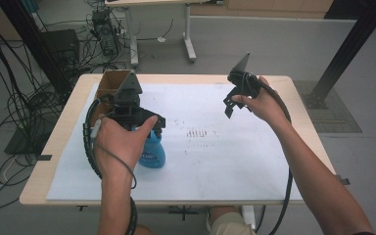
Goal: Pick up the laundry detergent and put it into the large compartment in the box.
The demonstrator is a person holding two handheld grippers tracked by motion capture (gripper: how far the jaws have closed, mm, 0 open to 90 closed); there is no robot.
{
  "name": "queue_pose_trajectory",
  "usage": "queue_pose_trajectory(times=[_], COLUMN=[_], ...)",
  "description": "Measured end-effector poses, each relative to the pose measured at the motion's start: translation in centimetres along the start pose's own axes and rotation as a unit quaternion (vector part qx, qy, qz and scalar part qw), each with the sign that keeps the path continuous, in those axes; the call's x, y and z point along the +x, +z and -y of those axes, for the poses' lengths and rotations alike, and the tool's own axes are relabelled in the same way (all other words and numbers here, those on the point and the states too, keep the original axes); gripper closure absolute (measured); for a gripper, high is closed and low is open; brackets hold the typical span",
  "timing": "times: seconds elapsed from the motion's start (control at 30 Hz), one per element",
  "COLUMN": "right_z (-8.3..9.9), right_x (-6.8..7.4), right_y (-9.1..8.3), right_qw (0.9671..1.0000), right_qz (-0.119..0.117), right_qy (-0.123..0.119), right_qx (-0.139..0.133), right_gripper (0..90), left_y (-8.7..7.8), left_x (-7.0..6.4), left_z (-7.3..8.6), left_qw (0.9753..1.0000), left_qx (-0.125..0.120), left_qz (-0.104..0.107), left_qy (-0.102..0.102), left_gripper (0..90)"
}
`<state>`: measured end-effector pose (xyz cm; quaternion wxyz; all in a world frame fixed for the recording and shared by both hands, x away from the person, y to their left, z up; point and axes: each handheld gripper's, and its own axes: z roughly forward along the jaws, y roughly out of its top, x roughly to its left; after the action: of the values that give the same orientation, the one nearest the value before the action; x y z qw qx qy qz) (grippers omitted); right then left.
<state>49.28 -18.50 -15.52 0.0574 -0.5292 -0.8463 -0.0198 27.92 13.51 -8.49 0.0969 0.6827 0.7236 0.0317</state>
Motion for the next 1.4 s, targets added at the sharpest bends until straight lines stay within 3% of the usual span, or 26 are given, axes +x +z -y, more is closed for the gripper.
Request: queue_pose_trajectory(times=[0.93,1.4], right_z=[0.1,0.3], right_x=[0.0,0.1], right_y=[0.0,-0.2], right_qw=[1.0,1.0], right_qz=[0.001,0.002], right_qy=[0.001,0.002], right_qx=[-0.001,-0.001], right_gripper=[10.9,10.9], left_y=[-0.1,-1.1], left_x=[-0.3,-0.3], left_z=[0.0,0.0], left_qw=[0.9999,0.9997], left_qx=[-0.001,-0.005], left_qz=[-0.002,-0.005], left_qy=[0.014,0.024], left_gripper=[5.8,5.8])
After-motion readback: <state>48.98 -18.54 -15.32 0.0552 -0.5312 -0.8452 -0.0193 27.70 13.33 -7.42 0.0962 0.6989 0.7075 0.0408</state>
